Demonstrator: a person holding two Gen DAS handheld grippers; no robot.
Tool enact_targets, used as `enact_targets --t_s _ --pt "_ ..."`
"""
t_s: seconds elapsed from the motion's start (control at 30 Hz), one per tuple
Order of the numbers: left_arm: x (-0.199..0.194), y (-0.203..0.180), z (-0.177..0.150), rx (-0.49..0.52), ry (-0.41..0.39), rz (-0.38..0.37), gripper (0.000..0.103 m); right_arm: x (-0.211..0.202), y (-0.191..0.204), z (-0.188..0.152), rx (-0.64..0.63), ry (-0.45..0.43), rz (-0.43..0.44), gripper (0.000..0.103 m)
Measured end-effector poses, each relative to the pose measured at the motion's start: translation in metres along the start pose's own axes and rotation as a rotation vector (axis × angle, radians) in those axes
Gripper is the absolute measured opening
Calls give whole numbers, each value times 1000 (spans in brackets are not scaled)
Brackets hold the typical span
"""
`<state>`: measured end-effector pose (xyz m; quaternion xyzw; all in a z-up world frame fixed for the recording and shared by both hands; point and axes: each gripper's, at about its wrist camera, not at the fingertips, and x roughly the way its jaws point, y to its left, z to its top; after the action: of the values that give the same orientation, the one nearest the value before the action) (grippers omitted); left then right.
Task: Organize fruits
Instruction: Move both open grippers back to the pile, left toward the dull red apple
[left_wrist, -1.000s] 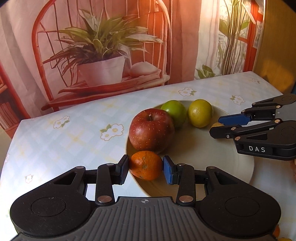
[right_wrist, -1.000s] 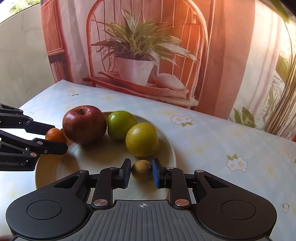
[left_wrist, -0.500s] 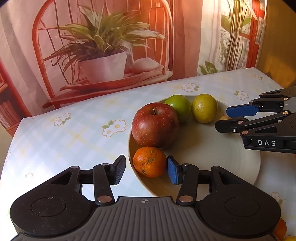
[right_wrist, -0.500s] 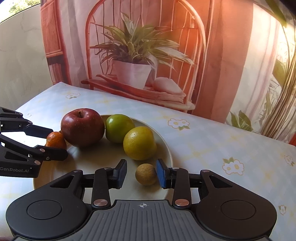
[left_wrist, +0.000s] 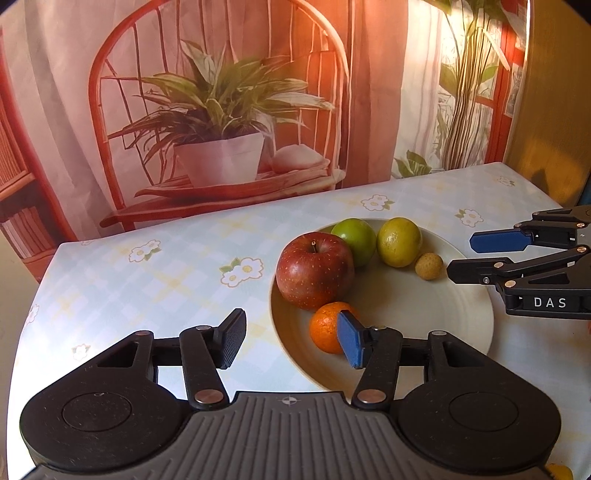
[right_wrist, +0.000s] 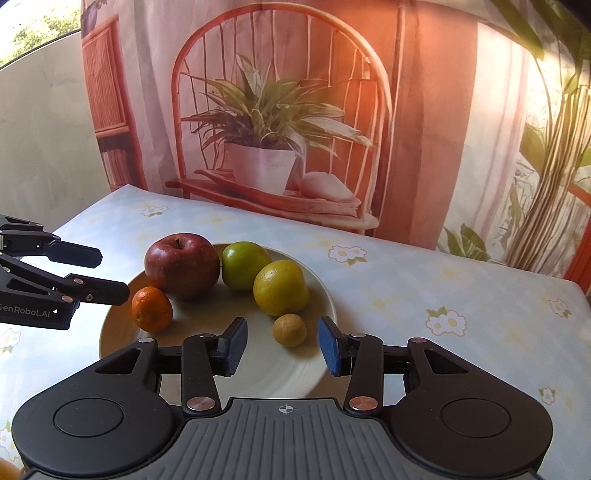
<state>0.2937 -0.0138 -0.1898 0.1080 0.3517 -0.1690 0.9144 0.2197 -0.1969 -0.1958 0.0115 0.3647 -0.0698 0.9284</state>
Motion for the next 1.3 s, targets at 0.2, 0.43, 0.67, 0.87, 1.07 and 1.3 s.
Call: enact_targets --t_s 0.2,0.43,0.67,0.87,1.07,1.3 --pt "-21 3 -4 -7 -29 -2 57 -27 -2 -5 40 -35 2 42" --pt "-46 7 -14 -30 -47 -14 57 -56 3 -18 71 -71 3 43" --pt "-68 8 -29 -47 -68 -17 57 -77 10 -31 102 -92 0 43" --pt "-81 6 -44 -46 -69 -20 57 -91 20 -40 106 -103 12 43" --pt "-91 5 -56 -57 -61 -26 57 -99 26 -47 121 -102 33 43" --pt "-96 -1 -62 -54 -56 -36 57 -104 28 -53 144 -92 46 43"
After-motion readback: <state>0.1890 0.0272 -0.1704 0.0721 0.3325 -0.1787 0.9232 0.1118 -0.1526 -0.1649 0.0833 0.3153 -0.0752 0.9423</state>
